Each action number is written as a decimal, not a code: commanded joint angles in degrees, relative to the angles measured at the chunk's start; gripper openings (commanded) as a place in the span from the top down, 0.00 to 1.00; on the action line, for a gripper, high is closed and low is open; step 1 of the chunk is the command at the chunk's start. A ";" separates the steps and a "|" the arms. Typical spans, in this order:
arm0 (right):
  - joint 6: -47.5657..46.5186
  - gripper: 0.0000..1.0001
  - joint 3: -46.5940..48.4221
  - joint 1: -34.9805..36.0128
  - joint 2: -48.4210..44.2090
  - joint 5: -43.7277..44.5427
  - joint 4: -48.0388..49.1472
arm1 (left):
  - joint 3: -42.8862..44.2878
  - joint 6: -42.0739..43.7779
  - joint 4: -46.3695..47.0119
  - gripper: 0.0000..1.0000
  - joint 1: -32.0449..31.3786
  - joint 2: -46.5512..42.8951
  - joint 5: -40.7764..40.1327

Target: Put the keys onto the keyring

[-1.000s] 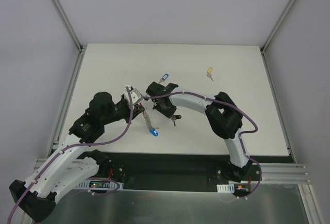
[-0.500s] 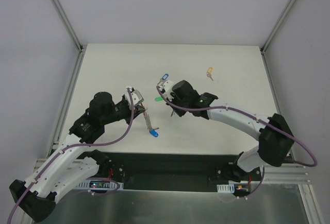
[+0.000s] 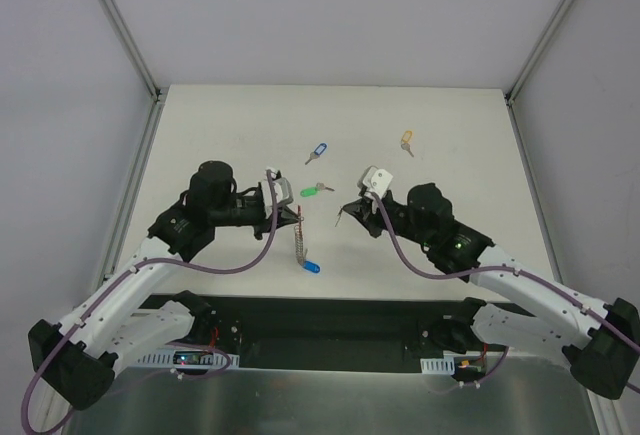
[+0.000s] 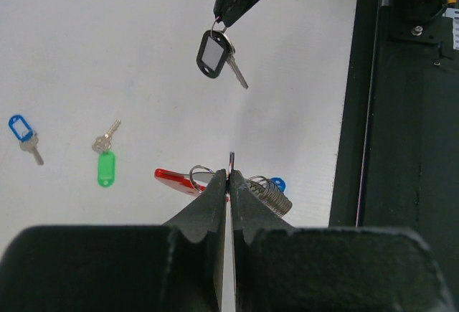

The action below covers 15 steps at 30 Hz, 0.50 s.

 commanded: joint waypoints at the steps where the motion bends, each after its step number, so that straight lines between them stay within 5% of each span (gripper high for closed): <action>1: -0.80 0.99 -2.84 -0.93 -4.89 -7.43 10.12 | 5.62 5.47 2.38 1.00 0.70 3.53 10.71; 15: 1.31 0.99 -2.76 -1.90 -3.24 -19.30 14.52 | 3.52 13.75 2.38 1.00 0.61 5.13 17.49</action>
